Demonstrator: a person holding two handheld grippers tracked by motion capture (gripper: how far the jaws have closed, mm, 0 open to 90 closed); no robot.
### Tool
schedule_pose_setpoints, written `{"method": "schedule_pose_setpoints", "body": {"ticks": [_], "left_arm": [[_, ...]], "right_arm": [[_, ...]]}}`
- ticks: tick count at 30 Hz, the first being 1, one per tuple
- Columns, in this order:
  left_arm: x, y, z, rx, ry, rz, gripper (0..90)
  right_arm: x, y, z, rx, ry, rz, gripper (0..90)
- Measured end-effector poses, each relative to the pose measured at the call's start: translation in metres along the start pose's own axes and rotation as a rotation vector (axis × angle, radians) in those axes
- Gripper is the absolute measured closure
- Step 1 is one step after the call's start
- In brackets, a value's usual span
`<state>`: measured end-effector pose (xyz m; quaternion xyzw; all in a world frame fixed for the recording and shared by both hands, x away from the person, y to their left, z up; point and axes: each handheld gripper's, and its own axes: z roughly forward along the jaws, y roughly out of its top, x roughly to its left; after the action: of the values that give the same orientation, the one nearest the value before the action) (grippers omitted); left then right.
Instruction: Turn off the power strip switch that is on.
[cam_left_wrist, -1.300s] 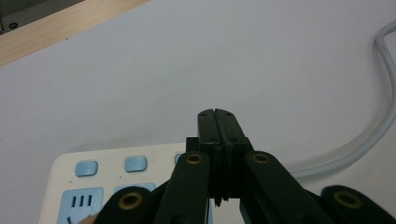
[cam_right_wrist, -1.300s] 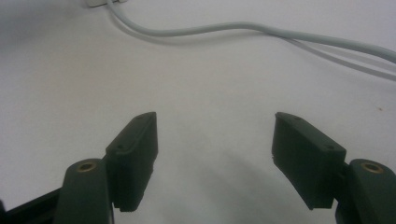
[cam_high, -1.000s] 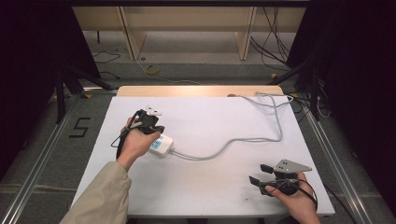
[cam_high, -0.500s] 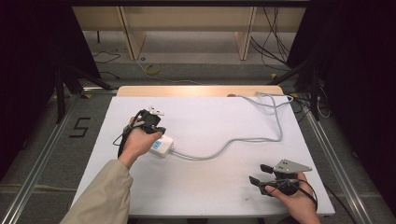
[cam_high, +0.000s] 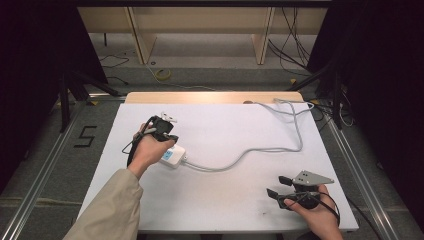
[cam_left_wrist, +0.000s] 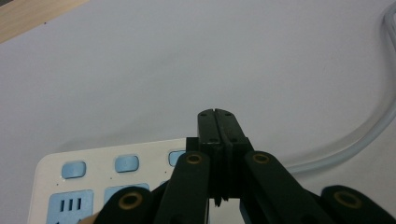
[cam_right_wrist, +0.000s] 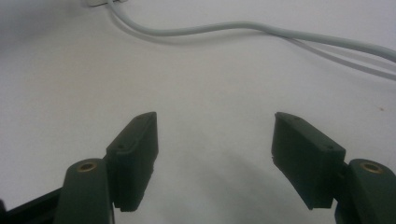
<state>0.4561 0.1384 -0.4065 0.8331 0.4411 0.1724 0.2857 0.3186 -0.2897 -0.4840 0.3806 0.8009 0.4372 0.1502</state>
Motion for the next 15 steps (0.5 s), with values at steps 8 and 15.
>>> {"method": "schedule_pose_setpoints", "body": {"ticks": [8, 15], "left_arm": [[-0.001, 0.001, 0.005, 0.024, -0.001, 0.006, 89.7], [-0.002, 0.002, 0.013, 0.049, -0.008, 0.004, 89.7]], "right_arm": [[0.000, 0.000, 0.001, 0.002, 0.003, -0.001, 32.6], [0.000, 0.000, 0.001, 0.001, 0.005, 0.002, 32.6]]}}
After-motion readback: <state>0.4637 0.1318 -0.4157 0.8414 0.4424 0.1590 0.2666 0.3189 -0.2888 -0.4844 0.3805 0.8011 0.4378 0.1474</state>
